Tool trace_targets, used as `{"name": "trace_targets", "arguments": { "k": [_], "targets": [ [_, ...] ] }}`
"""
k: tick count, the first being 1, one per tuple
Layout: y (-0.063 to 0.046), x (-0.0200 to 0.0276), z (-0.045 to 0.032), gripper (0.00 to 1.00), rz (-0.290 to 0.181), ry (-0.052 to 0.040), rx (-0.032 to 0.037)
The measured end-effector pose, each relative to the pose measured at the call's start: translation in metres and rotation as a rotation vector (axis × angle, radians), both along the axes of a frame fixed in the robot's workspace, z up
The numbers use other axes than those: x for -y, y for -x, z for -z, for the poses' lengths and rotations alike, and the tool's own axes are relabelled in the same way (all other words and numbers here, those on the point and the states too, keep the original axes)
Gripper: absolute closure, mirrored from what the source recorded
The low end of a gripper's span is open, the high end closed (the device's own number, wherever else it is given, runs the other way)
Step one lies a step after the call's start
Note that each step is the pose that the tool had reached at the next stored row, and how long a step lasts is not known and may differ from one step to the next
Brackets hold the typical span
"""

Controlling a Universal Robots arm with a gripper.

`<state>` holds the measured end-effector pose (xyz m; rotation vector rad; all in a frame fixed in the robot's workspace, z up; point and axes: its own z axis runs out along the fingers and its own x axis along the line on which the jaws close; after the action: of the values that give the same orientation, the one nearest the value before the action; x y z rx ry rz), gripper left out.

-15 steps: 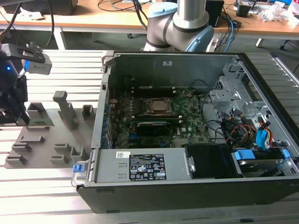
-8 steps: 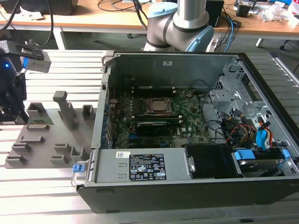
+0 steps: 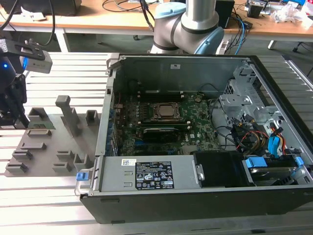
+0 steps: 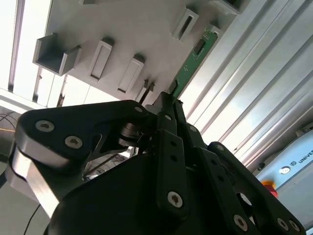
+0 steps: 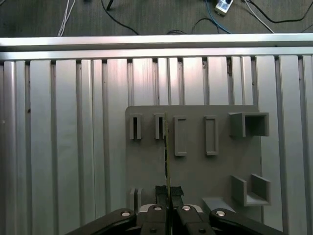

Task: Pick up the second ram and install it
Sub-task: 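Pick up the second ram and move it above second insertion slot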

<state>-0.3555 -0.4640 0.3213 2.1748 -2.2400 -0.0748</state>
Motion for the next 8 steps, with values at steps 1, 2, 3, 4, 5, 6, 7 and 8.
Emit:
{"name": "trace_targets", "arguments": {
  "k": [1,2,3,4,5,6,7,8],
  "targets": [
    [0.0000,0.0000,-0.0005,0.86,0.000,0.0000,-0.0001],
    [-0.0001,0.0000,-0.0012,0.86,0.000,0.0000,0.0000],
    [-0.0001,0.0000,-0.0016,0.86,0.000,0.0001,-0.0001],
    [-0.0001,0.0000,-0.0021,0.86,0.000,0.0001,-0.0002],
    [-0.0001,0.0000,-0.0029,0.86,0.000,0.0001,-0.0001],
    [-0.0001,0.0000,-0.0043,0.86,0.000,0.0001,-0.0001],
    [-0.0001,0.0000,-0.0058,0.86,0.000,0.0000,-0.0001],
    [-0.0001,0.0000,-0.0076,0.86,0.000,0.0000,-0.0001]
  ]
}}
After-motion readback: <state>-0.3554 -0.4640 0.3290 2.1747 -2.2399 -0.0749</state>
